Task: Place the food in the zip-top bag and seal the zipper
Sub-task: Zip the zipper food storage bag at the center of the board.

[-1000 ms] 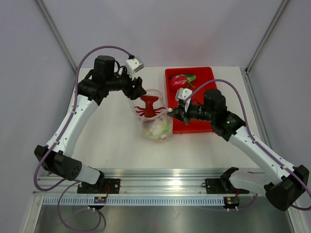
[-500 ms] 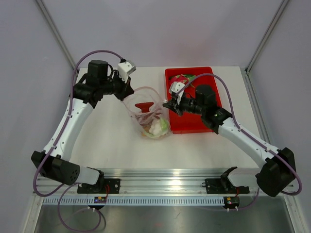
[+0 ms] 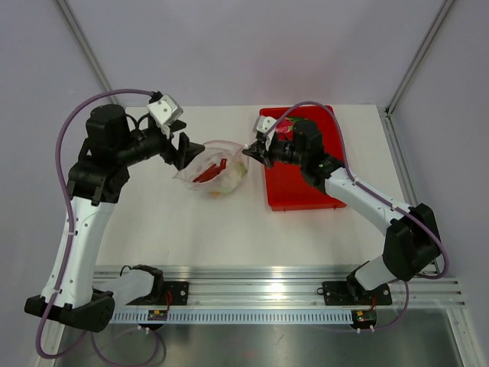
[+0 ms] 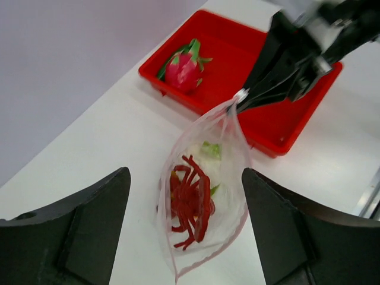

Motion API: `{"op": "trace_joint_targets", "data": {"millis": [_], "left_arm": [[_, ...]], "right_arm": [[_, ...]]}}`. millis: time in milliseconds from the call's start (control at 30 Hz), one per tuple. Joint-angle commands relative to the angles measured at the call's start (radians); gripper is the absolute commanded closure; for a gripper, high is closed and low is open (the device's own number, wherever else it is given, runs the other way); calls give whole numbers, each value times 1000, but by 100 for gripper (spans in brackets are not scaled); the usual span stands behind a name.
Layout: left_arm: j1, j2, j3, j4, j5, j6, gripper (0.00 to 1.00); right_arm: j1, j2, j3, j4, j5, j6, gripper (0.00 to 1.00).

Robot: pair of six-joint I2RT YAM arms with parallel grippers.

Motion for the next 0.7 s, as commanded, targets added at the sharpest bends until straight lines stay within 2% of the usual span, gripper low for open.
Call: {"op": "trace_joint_targets", "data": {"millis": [0,100,133,267,367,667], "left_arm": [[-30,34,77,43,199,27,20],[-129,63,60,25,134,114,23],[-154,67,25,57,88,125,23],[-235,71,-65,158,63,160,25],[-257,86,-104,198,75,197,27],[-333,159,-121,270,-24,251,30]], "right_arm": [[-7,-17,72,62,-73,10,100],[-7,-31,70,59,-95,29,100],[-7,-36,67,56,-103,32,100],[-7,-57,61,24,-132,35,100],[-6,-72,63,-25,-156,26,100],[-6,-91,57,-31,-193,35,100]]}}
